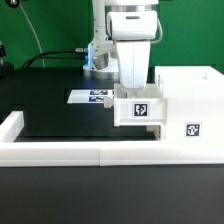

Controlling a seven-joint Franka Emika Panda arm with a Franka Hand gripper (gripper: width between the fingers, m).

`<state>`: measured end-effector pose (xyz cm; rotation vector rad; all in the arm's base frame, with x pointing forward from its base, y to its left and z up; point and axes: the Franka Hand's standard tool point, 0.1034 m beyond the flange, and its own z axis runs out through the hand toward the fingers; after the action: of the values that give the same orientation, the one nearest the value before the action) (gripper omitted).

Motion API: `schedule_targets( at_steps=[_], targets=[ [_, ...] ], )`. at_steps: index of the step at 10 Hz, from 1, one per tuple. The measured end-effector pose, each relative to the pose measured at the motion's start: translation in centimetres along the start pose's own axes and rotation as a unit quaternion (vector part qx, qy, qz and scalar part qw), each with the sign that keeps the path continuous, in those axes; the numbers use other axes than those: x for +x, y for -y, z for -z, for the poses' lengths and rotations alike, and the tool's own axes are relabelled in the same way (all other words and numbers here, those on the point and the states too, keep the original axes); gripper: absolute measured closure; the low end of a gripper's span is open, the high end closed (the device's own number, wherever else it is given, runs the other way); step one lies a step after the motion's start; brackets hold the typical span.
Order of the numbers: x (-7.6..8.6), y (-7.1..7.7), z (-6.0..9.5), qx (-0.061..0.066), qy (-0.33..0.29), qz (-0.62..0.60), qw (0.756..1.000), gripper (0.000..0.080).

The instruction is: Assemble drawer

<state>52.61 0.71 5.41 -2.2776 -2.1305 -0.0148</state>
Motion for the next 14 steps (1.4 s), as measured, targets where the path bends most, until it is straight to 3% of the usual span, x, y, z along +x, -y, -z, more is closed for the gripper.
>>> schedule_targets(
  at_steps=[3, 6, 11, 13, 14],
  targets=[
    [0.6, -0.2, 0.1, -0.002, -0.001, -0.009, 1.000, 0.0757],
    [2.2, -0.5, 0.2, -0.004, -0.003, -0.010, 1.000, 0.0757],
    [2.3, -0.5, 0.2, -0.006, -0.003, -0.008, 1.000, 0.0757],
    [2.2, -1.0, 1.3, -0.014, -0.001, -0.008, 1.000, 0.0442],
    [2.2, -1.1, 2.0, -0.017, 0.001, -0.009, 1.000, 0.0442]
  ],
)
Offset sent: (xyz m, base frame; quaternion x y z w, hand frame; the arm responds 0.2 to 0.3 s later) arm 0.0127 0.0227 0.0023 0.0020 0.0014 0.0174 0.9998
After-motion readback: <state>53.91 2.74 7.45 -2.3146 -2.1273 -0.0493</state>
